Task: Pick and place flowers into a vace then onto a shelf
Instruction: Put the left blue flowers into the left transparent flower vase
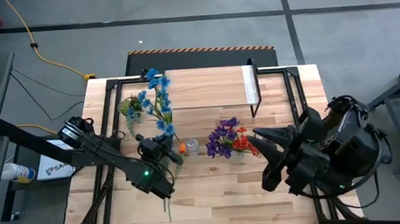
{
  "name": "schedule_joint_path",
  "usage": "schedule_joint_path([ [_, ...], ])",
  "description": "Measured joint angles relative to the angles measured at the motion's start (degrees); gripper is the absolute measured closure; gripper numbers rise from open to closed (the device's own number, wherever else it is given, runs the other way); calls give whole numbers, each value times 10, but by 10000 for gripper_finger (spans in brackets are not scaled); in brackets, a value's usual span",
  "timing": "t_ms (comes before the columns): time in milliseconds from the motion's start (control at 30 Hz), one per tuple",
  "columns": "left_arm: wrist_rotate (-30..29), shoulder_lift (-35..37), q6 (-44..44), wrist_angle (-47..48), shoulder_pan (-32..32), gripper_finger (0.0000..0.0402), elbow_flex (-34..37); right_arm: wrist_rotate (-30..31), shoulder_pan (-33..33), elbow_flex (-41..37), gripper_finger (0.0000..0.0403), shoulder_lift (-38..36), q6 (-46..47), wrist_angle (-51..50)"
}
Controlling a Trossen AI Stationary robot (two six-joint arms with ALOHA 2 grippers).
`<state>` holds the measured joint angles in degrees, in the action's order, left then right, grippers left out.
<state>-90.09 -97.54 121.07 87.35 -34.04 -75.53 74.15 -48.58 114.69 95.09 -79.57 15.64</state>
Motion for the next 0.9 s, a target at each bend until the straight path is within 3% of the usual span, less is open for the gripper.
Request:
schedule_joint_path([
  [367, 0, 0, -103, -95, 19, 366, 0, -9, 21, 0, 320, 0, -13, 0],
  [900, 1, -9, -102, -129, 26, 366, -1, -12, 21, 0, 320, 0, -19, 0],
])
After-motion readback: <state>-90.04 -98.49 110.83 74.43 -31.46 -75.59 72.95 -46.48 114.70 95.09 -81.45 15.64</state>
